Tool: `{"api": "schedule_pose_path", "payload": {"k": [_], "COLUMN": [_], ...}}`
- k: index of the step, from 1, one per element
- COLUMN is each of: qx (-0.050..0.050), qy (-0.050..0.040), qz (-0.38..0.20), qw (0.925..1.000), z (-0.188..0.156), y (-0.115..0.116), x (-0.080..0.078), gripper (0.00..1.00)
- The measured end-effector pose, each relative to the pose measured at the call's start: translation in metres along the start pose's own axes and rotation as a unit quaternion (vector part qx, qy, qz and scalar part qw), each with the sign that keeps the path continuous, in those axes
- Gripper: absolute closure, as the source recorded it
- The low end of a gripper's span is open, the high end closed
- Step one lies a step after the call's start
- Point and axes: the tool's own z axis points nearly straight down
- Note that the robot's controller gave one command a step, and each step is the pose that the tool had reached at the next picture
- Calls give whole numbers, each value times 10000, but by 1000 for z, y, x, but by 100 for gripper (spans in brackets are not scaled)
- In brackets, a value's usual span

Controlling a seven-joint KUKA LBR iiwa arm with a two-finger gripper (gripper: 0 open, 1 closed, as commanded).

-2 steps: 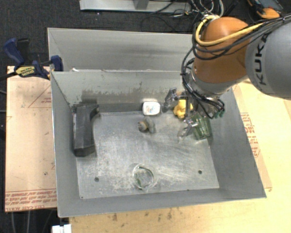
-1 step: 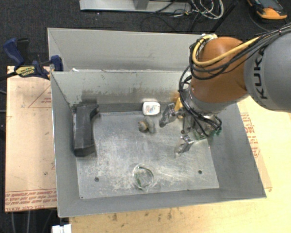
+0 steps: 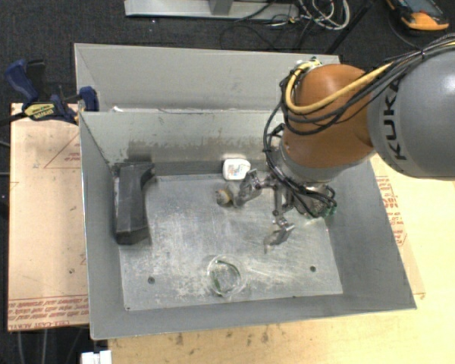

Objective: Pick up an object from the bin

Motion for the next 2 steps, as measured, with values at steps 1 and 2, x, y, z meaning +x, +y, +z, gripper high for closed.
{"api": "schedule_pose_path", "payload": {"k": [1,2], "qx": [1,3], "qy": [-11,-9], "qz": [727,4], "qw": [9974,10000], "z": [10,42], "y": [8,28], "x": [2,32], "gripper": [0,0]}}
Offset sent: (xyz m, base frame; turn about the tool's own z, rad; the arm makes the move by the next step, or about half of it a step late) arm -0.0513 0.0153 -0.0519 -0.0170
